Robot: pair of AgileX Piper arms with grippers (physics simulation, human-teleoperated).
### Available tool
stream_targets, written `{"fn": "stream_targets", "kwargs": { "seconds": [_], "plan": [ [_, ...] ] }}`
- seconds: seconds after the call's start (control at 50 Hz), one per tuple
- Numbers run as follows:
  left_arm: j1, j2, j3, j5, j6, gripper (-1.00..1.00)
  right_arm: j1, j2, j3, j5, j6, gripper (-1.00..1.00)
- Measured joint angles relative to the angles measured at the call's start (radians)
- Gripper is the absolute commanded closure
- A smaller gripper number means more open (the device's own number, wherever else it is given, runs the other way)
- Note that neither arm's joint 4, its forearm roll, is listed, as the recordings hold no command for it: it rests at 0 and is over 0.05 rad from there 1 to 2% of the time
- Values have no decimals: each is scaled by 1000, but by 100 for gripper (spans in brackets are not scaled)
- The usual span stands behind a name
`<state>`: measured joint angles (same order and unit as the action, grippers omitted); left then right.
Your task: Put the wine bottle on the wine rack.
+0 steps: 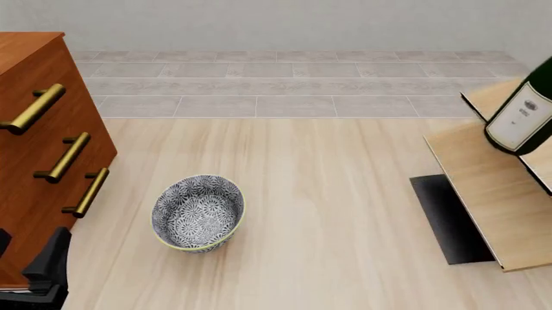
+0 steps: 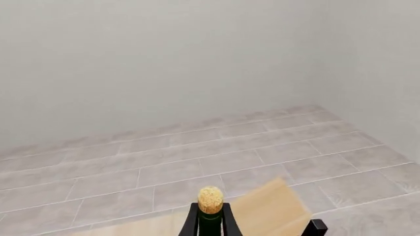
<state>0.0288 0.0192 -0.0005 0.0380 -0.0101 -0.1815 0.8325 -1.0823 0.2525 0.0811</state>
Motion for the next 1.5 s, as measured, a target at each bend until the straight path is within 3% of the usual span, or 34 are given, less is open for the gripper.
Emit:
{"fn": "stream_targets", "kwargs": {
  "seconds": [0.5, 1.12, 1.5],
  "plan": [
    [6, -2, 0, 8, 0, -100, -93, 35, -3, -11, 49, 100],
    [10, -6, 0, 17, -3, -100, -199, 116, 28, -55, 200, 100],
    [7, 8, 0, 4, -3, -100, -229, 146, 33, -85, 242, 100]
  ]
}}
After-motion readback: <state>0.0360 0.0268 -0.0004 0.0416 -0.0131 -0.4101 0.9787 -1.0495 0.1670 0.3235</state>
